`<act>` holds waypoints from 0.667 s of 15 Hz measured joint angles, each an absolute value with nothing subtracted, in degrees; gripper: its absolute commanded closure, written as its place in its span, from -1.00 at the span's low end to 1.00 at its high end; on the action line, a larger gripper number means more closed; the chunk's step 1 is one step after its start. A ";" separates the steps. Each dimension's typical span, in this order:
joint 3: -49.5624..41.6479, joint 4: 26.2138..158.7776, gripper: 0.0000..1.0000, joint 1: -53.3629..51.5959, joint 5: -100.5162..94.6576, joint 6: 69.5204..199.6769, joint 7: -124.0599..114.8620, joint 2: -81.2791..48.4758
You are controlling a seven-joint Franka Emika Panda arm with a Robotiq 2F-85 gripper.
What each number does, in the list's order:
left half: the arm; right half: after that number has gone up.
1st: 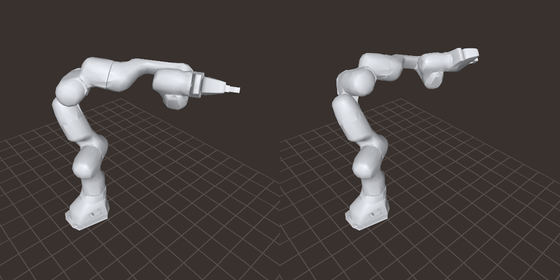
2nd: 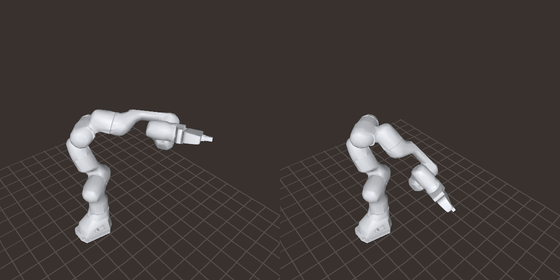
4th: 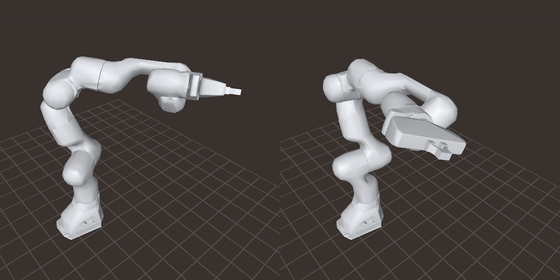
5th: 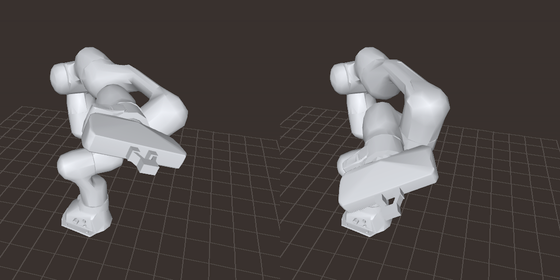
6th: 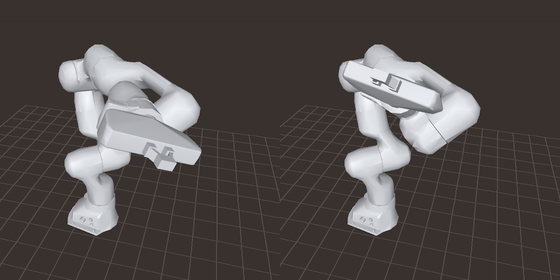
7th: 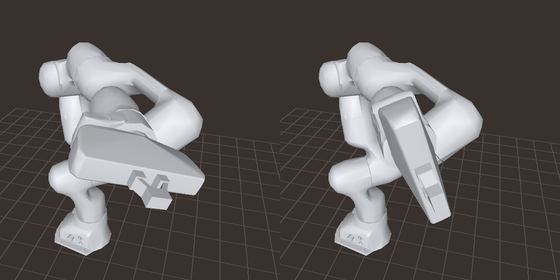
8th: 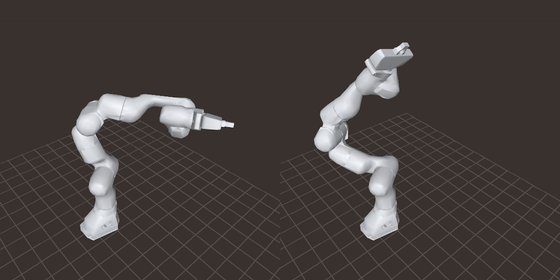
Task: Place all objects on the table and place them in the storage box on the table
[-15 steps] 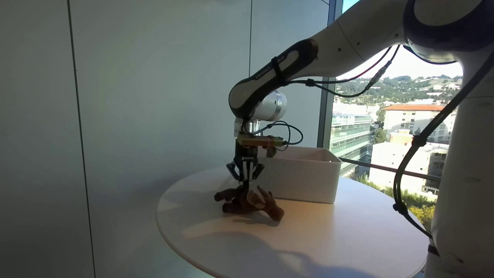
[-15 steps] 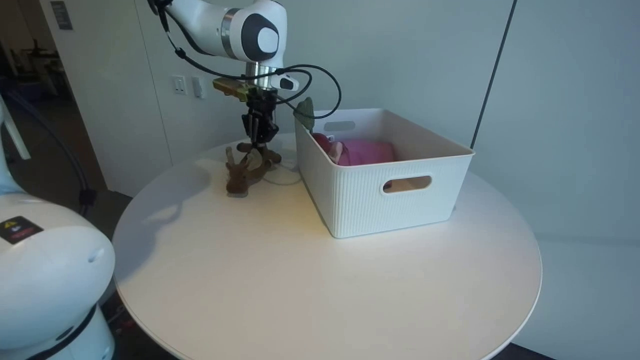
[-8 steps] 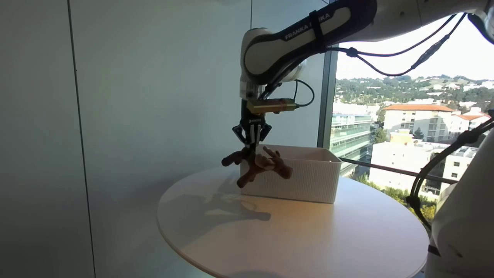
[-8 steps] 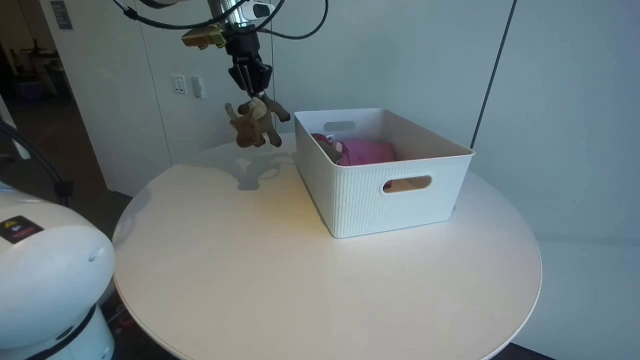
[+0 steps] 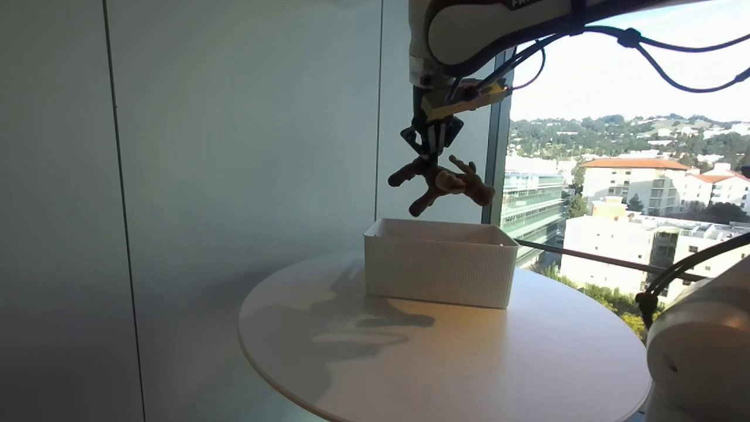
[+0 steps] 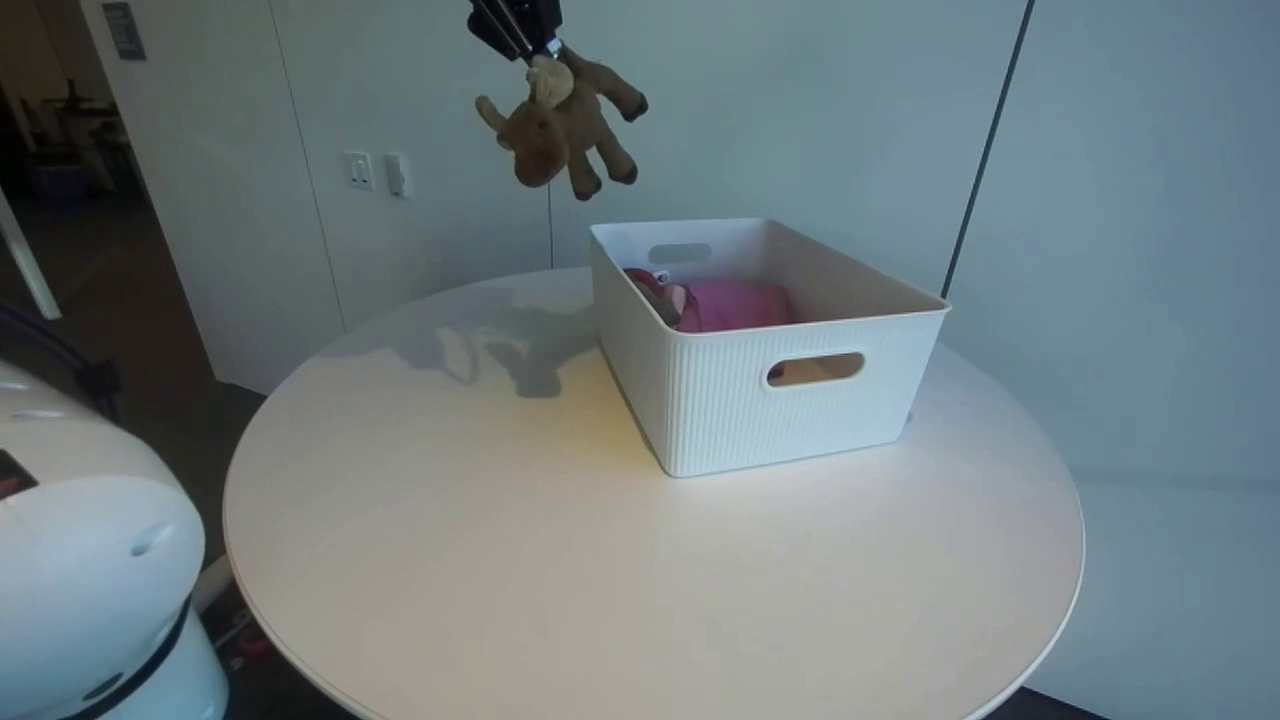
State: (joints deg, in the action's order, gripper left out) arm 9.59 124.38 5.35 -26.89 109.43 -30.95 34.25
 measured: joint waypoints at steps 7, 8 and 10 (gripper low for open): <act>7.32 119.35 0.86 14.77 -41.25 110.88 -39.50 22.34; 6.60 117.83 0.84 14.55 -41.26 111.34 -40.34 19.81; 4.93 115.04 0.30 13.38 -39.92 113.72 -41.21 15.21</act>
State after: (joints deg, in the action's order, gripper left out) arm 4.93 115.04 13.38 -39.92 113.72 -41.21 15.21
